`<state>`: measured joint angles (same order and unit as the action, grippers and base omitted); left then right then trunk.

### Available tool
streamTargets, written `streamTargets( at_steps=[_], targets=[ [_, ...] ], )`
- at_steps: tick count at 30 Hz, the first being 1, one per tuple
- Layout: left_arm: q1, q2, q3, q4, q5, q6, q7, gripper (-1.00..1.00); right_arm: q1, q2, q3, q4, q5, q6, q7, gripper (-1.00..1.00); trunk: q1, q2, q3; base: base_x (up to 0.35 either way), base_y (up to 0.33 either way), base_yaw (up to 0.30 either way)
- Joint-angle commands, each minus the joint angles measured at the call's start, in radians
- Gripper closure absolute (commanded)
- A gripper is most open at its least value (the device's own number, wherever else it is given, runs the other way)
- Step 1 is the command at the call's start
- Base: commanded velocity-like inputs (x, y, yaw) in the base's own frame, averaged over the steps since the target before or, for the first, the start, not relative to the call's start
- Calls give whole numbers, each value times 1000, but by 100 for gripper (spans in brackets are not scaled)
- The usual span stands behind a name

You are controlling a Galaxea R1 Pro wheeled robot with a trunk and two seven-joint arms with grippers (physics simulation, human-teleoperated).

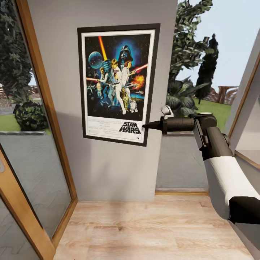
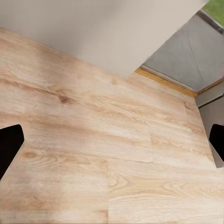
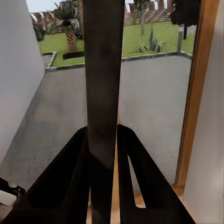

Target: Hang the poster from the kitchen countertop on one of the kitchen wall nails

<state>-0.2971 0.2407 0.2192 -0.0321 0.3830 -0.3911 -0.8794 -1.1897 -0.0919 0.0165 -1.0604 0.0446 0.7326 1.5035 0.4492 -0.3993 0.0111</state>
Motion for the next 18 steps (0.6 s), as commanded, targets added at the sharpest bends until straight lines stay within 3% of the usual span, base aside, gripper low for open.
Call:
streamTargets(
  at_steps=[1,8,18],
  targets=[
    [0,0,8,1,-7,-5,-3,-100,-1,0,0,-1,4,13,6,100,1,-1,0,234,199,0],
    [0,0,8,1,-7,-5,-3,-100,0,0,1,-1,4,13,6,100,1,-1,0,267,189,0],
    [0,0,8,1,-7,-5,-3,-100,1,0,1,-1,4,12,7,100,1,-1,0,327,30,0]
  ],
)
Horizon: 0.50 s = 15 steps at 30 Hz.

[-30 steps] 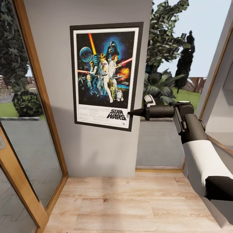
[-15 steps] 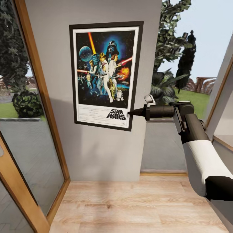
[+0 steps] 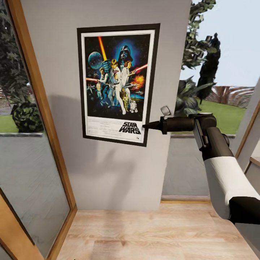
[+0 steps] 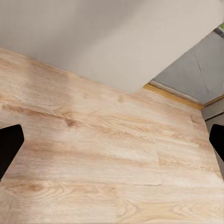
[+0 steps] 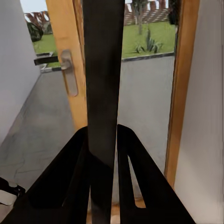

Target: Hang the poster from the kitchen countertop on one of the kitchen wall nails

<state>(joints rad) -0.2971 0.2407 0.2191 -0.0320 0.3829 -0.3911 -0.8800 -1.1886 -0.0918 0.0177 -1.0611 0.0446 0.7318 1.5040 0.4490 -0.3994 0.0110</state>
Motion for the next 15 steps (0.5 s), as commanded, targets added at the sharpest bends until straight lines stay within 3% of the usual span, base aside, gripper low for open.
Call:
streamTargets(
  at_steps=[1,10,15],
  targets=[
    [0,0,8,1,-7,-5,-3,-100,0,0,0,0,4,13,6,100,1,-1,0,334,4,0],
    [0,0,8,1,-7,-5,-3,-100,0,0,1,0,4,12,6,100,1,-1,0,127,1,0],
    [0,0,8,1,-7,-5,-4,-100,0,0,1,0,4,12,7,100,1,-1,0,247,0,0]
  ],
)
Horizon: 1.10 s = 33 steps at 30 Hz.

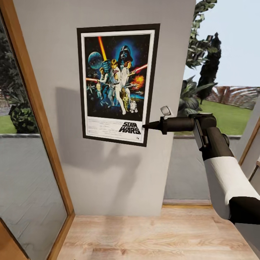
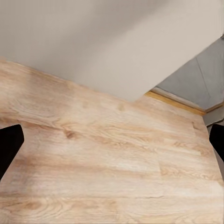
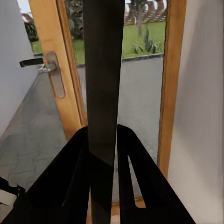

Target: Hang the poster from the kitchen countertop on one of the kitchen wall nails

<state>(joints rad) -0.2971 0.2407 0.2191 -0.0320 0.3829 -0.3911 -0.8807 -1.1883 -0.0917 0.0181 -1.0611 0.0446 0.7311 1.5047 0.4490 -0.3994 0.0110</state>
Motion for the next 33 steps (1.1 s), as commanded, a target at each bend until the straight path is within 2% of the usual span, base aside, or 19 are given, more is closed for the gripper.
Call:
streamTargets(
  at_steps=[1,11,22,33],
  targets=[
    [0,0,8,1,-7,-5,-3,-100,-1,0,0,0,5,13,6,100,1,-1,0,308,0,0],
    [0,0,8,1,-7,-5,-3,-100,-1,0,0,0,5,13,5,100,1,-1,0,308,0,0],
    [0,0,8,1,-7,-5,-3,-100,-1,0,0,0,5,13,6,100,1,-1,0,53,0,0],
    [0,0,8,1,-7,-5,-3,-100,-1,0,0,0,5,13,6,100,1,-1,0,181,37,0]
  ],
)
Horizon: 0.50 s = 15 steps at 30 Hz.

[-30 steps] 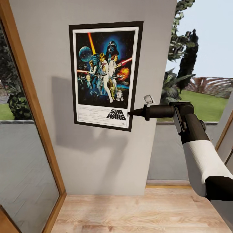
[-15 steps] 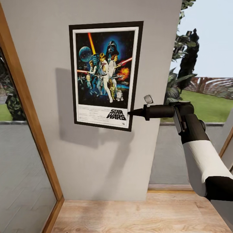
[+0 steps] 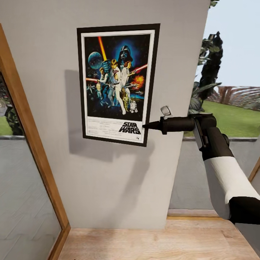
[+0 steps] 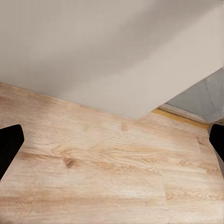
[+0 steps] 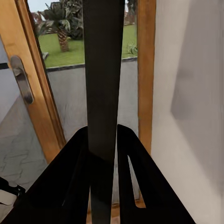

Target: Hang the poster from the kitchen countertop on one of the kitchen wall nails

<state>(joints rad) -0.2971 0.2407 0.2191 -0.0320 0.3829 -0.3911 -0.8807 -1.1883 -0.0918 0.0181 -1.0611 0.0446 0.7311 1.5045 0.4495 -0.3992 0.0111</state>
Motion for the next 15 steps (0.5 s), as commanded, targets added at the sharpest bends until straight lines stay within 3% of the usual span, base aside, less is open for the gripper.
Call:
streamTargets(
  at_steps=[1,5,11,15],
  targets=[
    [0,0,8,1,-7,-5,-3,-100,-1,0,0,0,4,13,6,100,0,-1,0,37,8,0],
    [0,0,8,1,-7,-5,-3,-100,-1,0,0,0,4,13,6,100,0,-1,0,66,4,0],
    [0,0,8,1,-7,-5,-3,-100,-1,0,0,0,4,13,6,100,0,-1,0,266,1,0],
    [0,0,8,1,-7,-5,-3,-100,-1,0,0,0,4,13,6,100,0,-1,0,120,0,0]
  ],
)
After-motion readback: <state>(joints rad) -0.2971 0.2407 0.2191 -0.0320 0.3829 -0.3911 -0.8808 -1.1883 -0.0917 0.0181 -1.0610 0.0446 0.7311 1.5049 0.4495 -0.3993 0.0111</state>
